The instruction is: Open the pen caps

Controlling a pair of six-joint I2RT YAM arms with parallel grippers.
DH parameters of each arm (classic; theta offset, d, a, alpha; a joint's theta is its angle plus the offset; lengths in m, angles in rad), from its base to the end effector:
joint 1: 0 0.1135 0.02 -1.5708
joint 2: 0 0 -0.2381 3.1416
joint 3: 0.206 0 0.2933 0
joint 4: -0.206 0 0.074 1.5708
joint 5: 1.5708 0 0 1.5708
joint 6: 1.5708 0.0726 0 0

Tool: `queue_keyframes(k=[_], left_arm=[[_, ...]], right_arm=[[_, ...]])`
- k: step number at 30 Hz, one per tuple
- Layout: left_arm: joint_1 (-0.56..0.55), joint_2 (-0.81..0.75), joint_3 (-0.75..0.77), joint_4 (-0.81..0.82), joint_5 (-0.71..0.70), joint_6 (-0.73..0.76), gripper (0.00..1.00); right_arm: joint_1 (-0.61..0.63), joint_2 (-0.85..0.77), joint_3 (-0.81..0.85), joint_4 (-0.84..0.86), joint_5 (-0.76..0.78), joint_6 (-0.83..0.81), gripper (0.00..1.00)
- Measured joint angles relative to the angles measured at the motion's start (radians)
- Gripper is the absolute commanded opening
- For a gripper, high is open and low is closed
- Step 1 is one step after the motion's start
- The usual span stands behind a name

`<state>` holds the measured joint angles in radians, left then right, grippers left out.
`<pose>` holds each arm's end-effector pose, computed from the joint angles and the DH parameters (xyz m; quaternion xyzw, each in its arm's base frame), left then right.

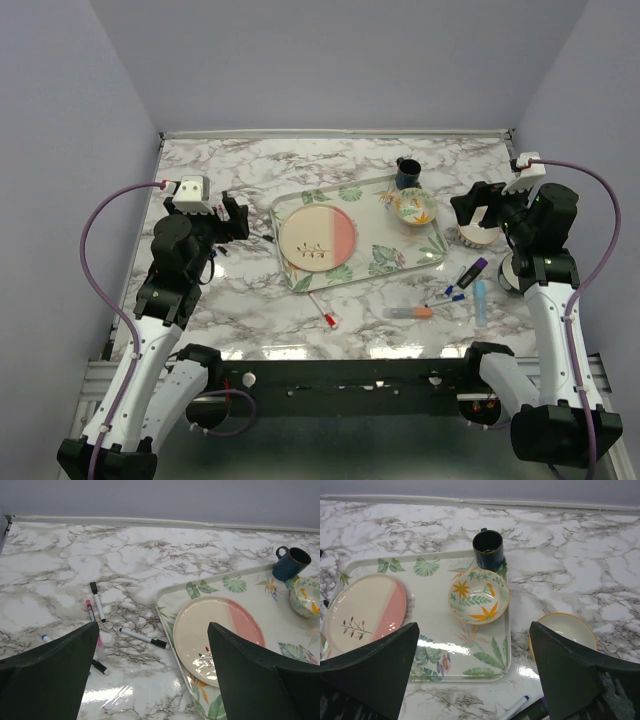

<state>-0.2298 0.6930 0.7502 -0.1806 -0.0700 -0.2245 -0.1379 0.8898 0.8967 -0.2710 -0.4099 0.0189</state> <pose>0.2595 -0.0555 0.3239 -0.0212 0.7490 -0.1235 0.6507 0.2937 -0.0116 0.3238 -0.0624 0.7847 0.1259 0.6037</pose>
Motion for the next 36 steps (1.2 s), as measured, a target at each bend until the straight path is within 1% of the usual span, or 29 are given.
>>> queue_keyframes(k=[6,11,13,16,20,21,23,26,27,28,30,34,36], left_arm=[[0.000,0.000,0.000,0.000,0.001,0.000,0.99],[0.000,0.000,0.000,0.000,0.004,0.000,0.99],[0.000,0.000,0.000,0.000,0.005,0.000,0.99],[0.000,0.000,0.000,0.000,0.006,0.000,0.99],[0.000,0.005,0.000,0.000,0.014,0.000,0.99],[0.000,0.006,0.000,0.000,0.016,0.000,0.99],[0.000,0.007,0.000,0.000,0.019,0.000,0.99],[0.000,0.008,0.000,0.000,0.025,0.000,0.99],[0.000,0.008,0.000,0.000,0.027,0.000,0.99],[0.000,0.008,0.000,0.000,0.028,0.000,0.99],[0.000,0.008,0.000,0.000,0.030,0.000,0.99],[0.000,0.006,0.000,0.000,0.035,-0.001,0.99],[0.000,0.006,0.000,0.000,0.038,-0.001,0.99]], right_arm=[[-0.001,0.000,0.000,0.000,-0.036,-0.007,1.00],[-0.001,0.000,0.000,0.000,-0.103,-0.039,1.00],[-0.002,0.000,0.000,0.001,-0.143,-0.059,1.00],[-0.002,0.000,-0.026,0.016,-0.243,-0.119,1.00],[0.004,0.008,-0.074,-0.007,-0.424,-0.277,1.00],[0.010,0.012,-0.074,-0.020,-0.444,-0.306,1.00],[0.039,0.038,-0.069,-0.066,-0.477,-0.423,1.00],[0.082,0.085,-0.056,-0.153,-0.484,-0.590,1.00],[0.100,0.117,-0.043,-0.211,-0.486,-0.686,1.00],[0.106,0.134,-0.037,-0.248,-0.485,-0.740,1.00],[0.119,0.185,-0.033,-0.369,-0.477,-0.948,1.00],[0.149,0.231,-0.057,-0.518,-0.427,-1.215,1.00],[0.195,0.235,-0.084,-0.553,-0.399,-1.286,0.99]])
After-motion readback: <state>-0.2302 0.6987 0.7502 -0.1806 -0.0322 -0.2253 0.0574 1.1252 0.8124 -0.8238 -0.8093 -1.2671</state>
